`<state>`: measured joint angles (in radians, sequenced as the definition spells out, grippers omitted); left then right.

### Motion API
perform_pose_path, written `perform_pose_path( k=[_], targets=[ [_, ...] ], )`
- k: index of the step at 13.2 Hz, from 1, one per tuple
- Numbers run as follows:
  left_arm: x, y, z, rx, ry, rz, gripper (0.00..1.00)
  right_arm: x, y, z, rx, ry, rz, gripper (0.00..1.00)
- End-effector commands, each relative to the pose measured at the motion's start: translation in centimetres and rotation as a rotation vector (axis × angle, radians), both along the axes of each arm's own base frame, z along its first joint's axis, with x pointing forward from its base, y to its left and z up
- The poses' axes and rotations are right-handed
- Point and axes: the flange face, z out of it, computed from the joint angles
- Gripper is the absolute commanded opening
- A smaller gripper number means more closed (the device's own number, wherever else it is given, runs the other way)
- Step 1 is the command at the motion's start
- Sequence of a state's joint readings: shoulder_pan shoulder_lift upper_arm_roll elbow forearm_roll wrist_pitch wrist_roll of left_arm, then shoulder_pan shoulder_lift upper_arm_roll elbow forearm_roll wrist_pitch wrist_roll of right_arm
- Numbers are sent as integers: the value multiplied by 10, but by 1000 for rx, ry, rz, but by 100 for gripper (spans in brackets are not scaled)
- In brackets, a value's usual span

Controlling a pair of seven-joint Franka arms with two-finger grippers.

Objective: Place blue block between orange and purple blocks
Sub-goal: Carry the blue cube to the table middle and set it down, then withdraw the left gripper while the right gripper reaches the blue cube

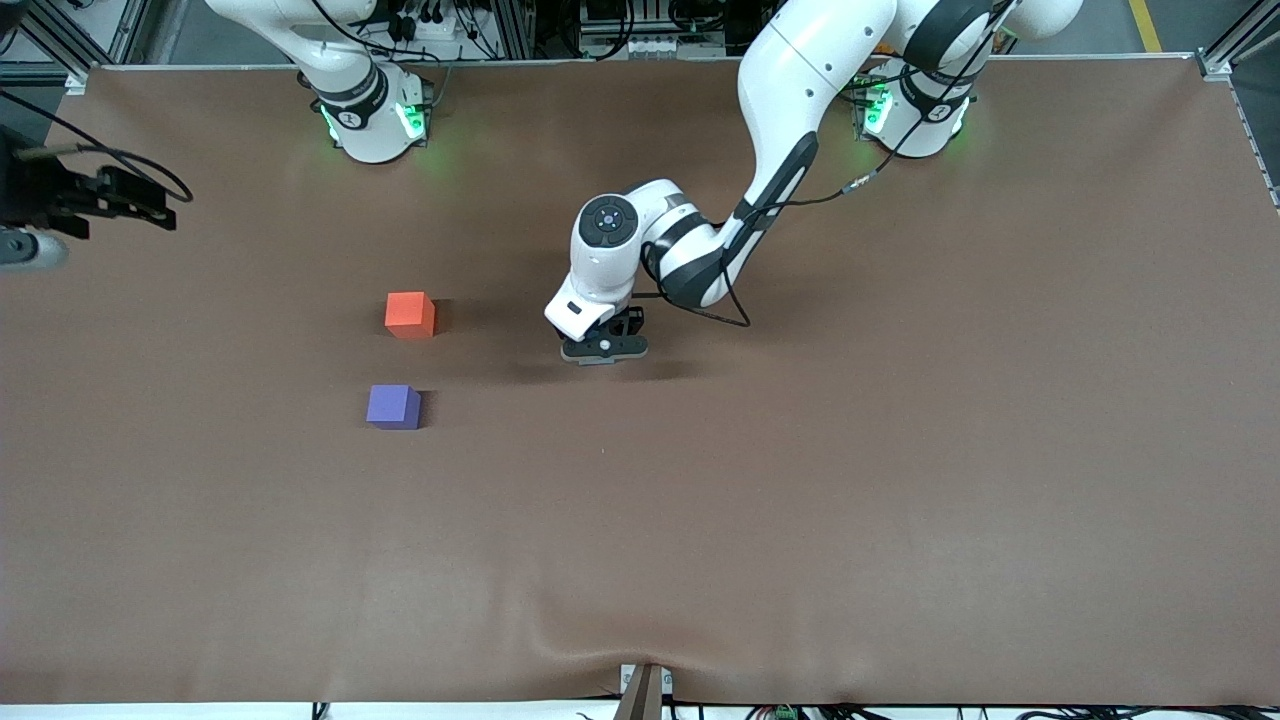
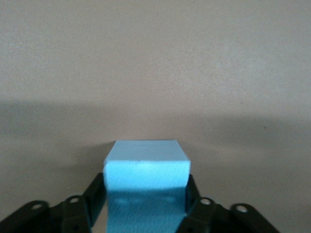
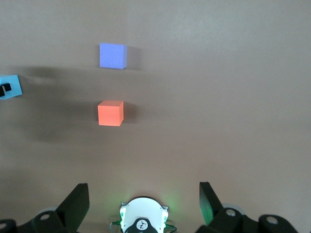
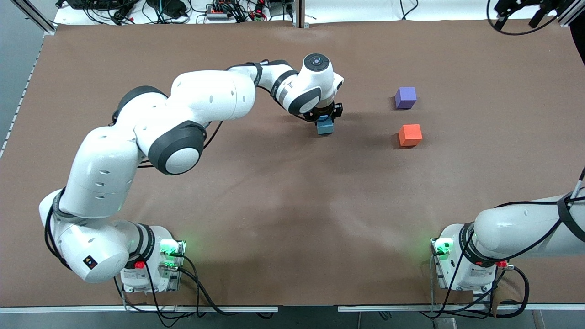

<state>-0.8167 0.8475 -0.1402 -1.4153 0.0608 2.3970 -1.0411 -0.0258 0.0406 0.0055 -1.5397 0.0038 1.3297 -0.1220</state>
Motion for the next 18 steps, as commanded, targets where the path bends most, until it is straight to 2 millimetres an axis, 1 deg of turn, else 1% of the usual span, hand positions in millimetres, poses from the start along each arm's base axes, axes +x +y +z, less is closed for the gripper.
perform_pose_path(
  k=[1,3,4,5,6,7,8,9,10,12,13,14,15,16,17,18],
  targets=[
    [2,-2,30,34,-15,-5,100,31,9,-38,7,46,16,100],
    [10,4,73,45,-48,-10,100,40,14,-54,12,41,20,100],
    [15,12,97,67,-68,-13,100,40,20,-70,30,56,11,100],
    [32,35,126,101,-81,18,100,37,25,-86,90,66,-10,100],
    [43,56,149,135,-67,43,100,35,26,-101,121,76,-40,100],
    [55,78,175,159,-57,76,100,31,33,-112,123,79,-62,100],
    [64,100,199,179,-46,98,100,30,47,-119,106,84,-102,100],
    [76,125,227,184,-51,123,100,28,69,-121,83,91,-133,100],
    [86,150,249,192,-50,141,100,26,91,-129,63,90,-157,100],
    [104,204,289,211,-45,130,100,20,137,-153,49,50,-146,100],
    [109,231,305,225,-37,119,100,15,162,-164,45,19,-142,100],
    [118,265,321,229,-39,106,100,13,181,-172,38,-7,-170,100],
    [124,300,335,224,-44,76,100,6,220,-179,40,-42,-157,100],
    [128,328,344,222,-48,45,100,1,253,-196,41,-71,-152,100],
    [129,357,356,224,-59,23,100,-1,280,-214,46,-99,-159,100],
    [129,384,362,232,-61,-8,100,-7,308,-232,48,-110,-138,100]
  ],
)
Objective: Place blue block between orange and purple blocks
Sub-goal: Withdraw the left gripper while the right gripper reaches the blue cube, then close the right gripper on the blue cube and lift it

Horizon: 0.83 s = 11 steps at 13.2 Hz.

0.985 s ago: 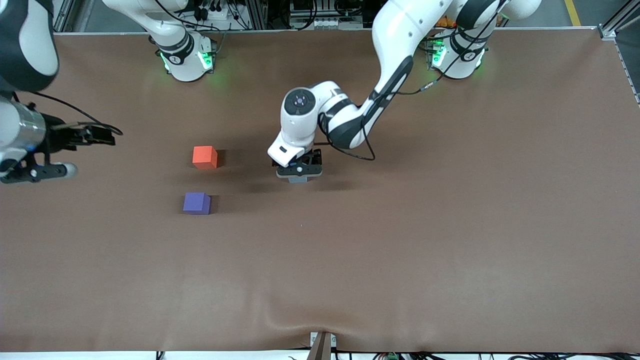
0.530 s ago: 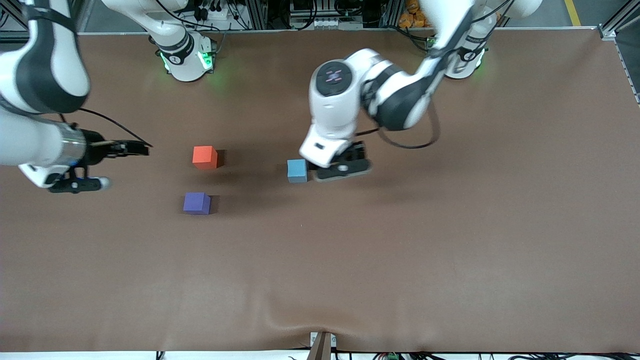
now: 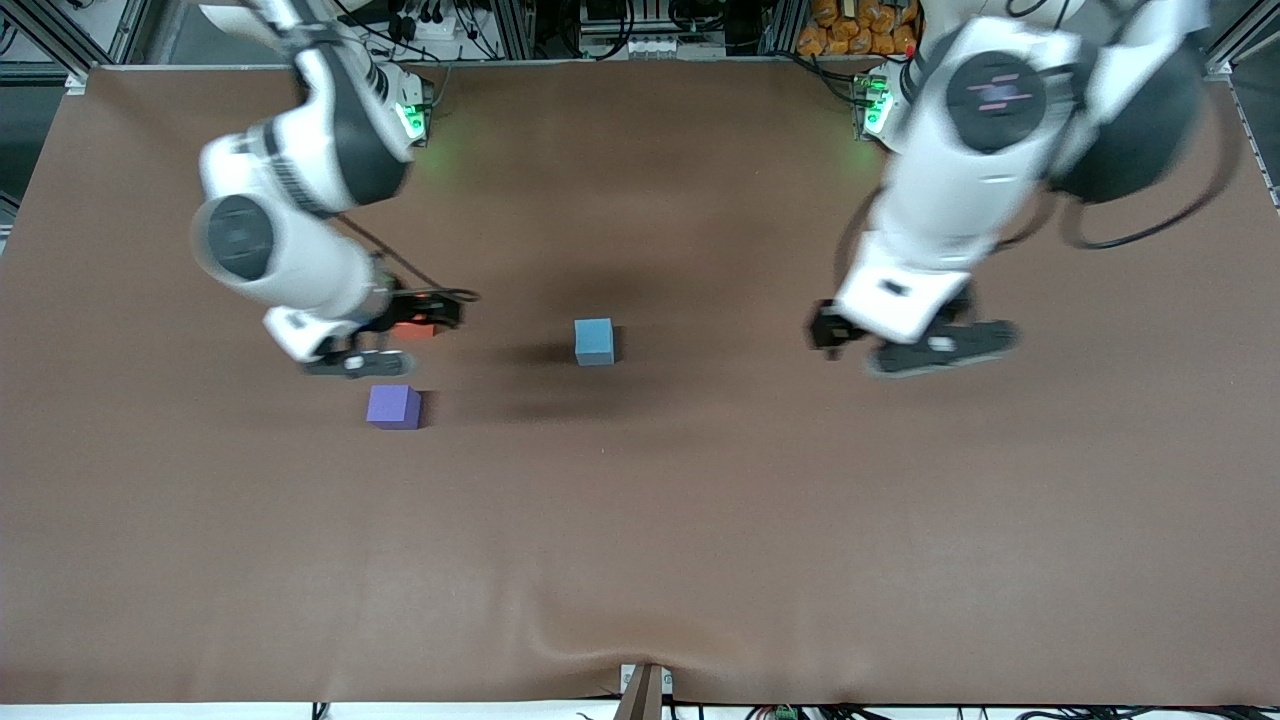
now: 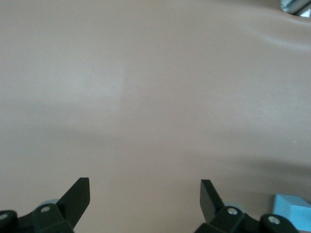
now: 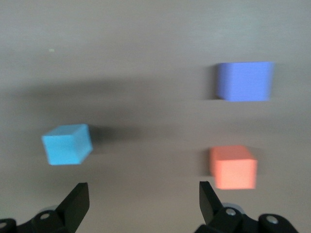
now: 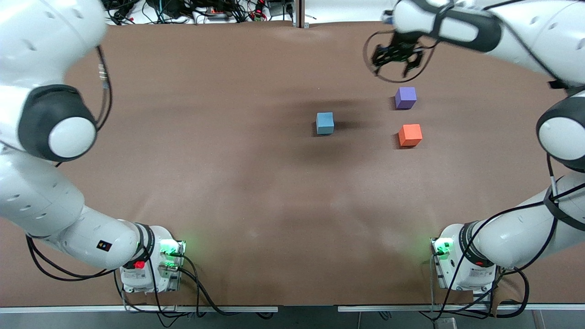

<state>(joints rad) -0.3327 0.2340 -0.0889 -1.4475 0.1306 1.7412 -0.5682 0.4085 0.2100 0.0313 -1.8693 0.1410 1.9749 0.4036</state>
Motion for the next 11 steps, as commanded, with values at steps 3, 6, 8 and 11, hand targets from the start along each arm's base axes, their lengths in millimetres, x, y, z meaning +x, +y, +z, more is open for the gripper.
perform_pose_path(
  k=[3,6,8,11],
  targets=[
    [-29,105,25,-20,26,-102,100,-27,97,-82,-4,-42,-18,100],
    [-41,129,38,-33,28,-116,100,-40,135,-135,5,-82,-11,100],
    [-49,137,48,-25,40,-129,100,-45,146,-152,10,-98,5,100],
    [-55,165,56,-20,52,-108,100,-56,162,-166,16,-108,5,100]
  ],
)
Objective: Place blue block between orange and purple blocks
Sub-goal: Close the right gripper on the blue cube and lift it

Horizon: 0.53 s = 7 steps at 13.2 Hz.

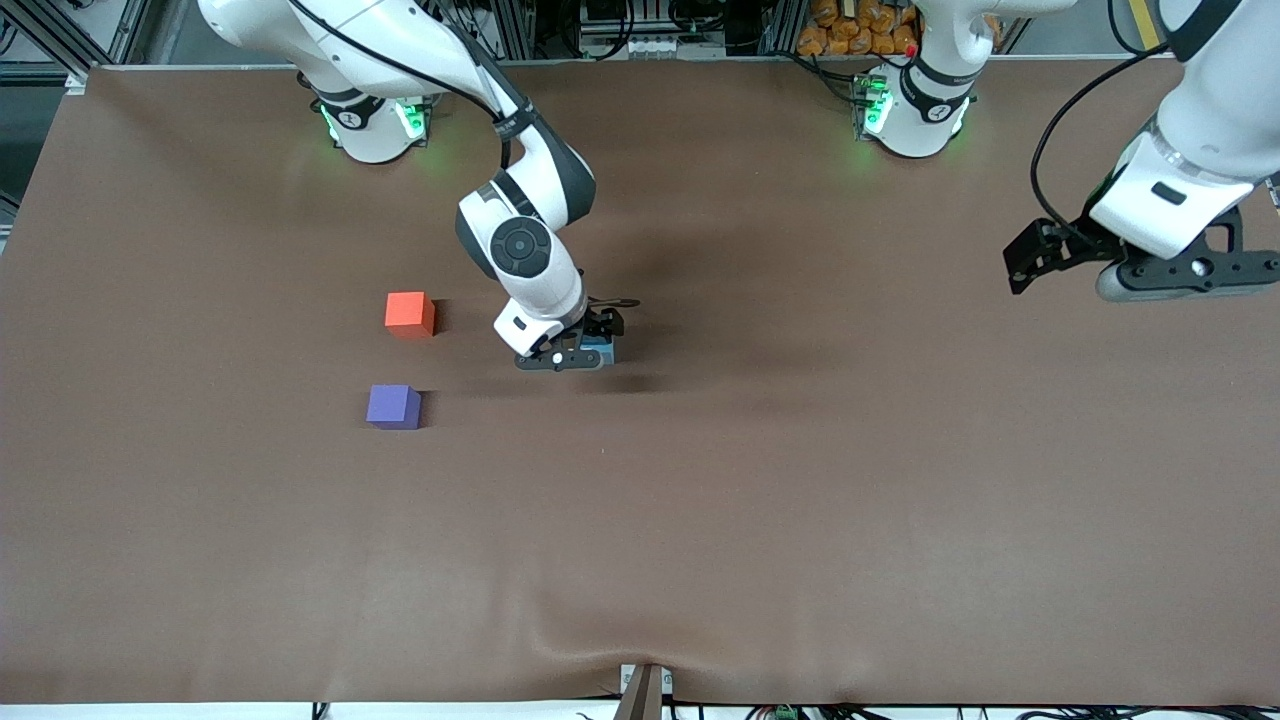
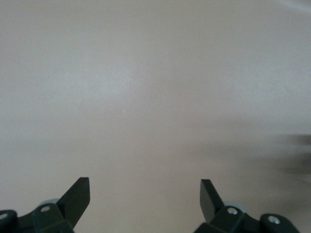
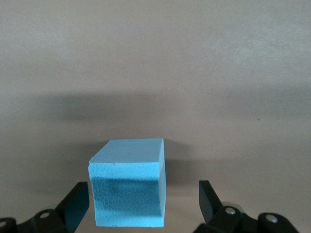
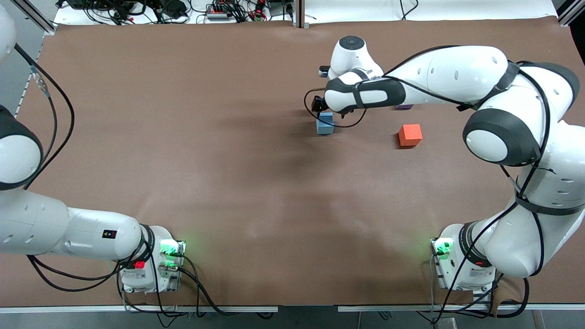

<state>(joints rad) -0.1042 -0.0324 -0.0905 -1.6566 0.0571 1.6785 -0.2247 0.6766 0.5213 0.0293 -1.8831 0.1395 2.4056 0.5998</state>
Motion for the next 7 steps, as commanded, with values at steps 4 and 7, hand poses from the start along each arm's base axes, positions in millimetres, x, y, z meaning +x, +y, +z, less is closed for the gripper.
perform_pose_path(
  k=[4,7],
  targets=[
    [-16,28,15,-3,9,-18,100,-12,22,-18,4,-28,-11,92],
    [-16,17,17,-8,3,-10,100,-13,21,-27,-35,-40,35,3]
  ],
)
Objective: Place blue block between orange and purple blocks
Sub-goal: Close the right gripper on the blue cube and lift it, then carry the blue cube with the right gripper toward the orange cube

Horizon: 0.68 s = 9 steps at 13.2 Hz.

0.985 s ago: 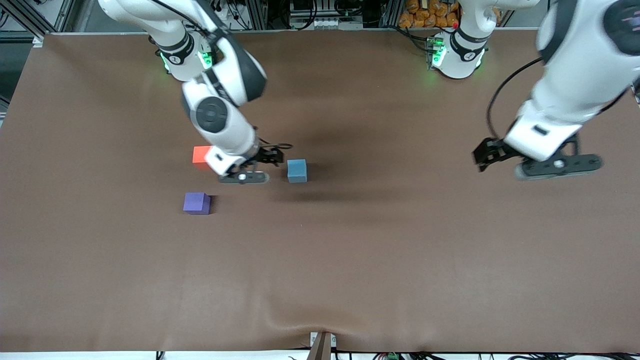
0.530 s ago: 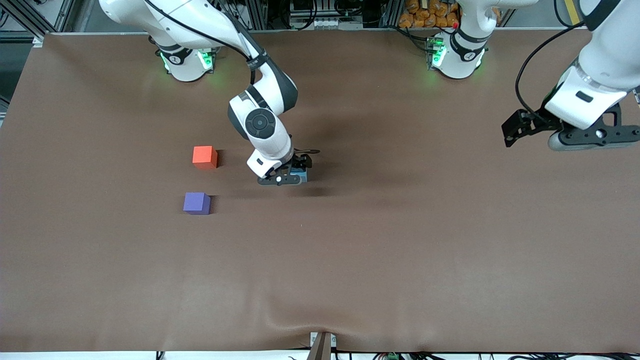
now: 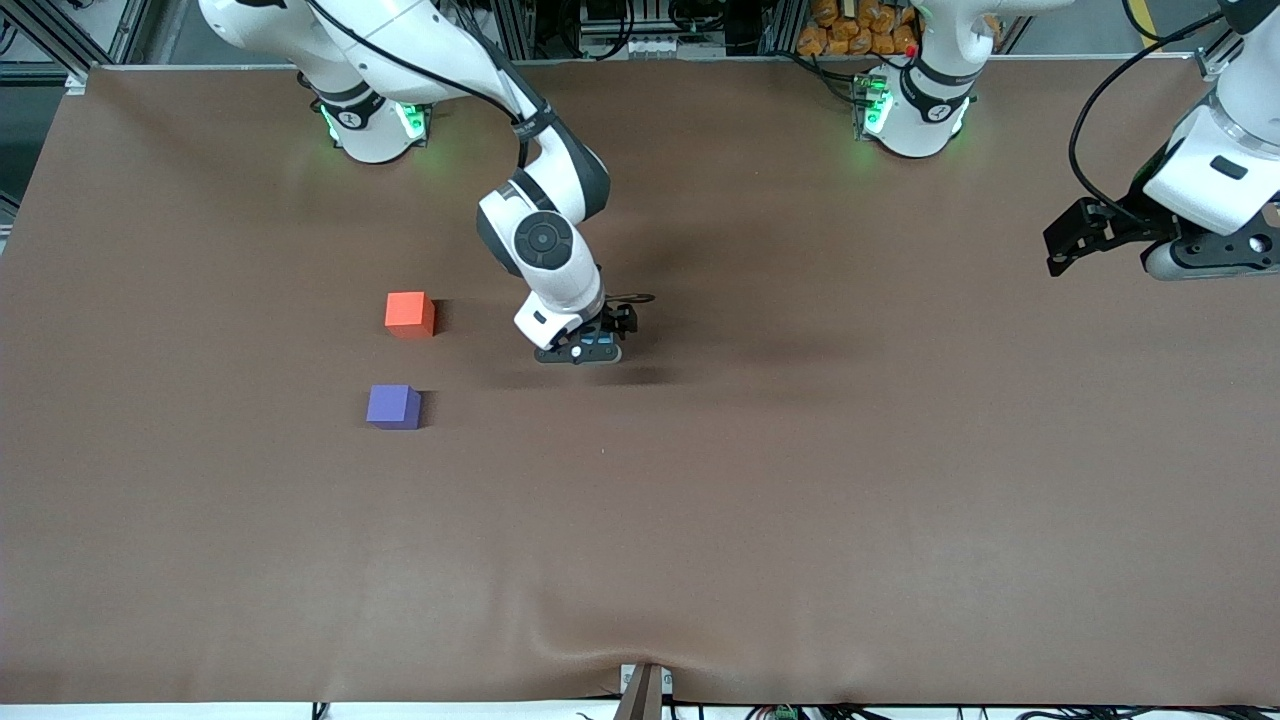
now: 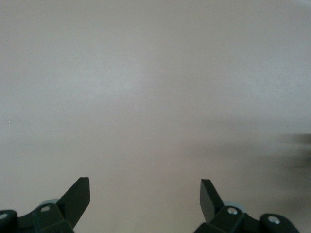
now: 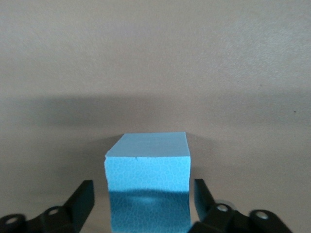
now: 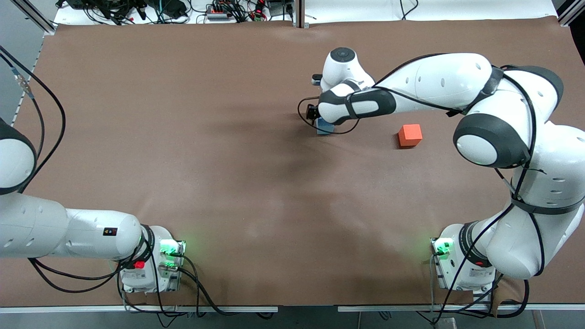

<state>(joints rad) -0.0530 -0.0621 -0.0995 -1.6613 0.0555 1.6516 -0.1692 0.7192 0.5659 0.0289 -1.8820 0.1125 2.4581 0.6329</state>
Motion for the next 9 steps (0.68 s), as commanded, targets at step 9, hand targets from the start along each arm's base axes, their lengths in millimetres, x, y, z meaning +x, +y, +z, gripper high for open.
perform_pose_path(
  k=[9],
  targets=[
    [-8,-9,5,-15,4,6,100,76,-196,156,-97,181,-30,0]
  ],
)
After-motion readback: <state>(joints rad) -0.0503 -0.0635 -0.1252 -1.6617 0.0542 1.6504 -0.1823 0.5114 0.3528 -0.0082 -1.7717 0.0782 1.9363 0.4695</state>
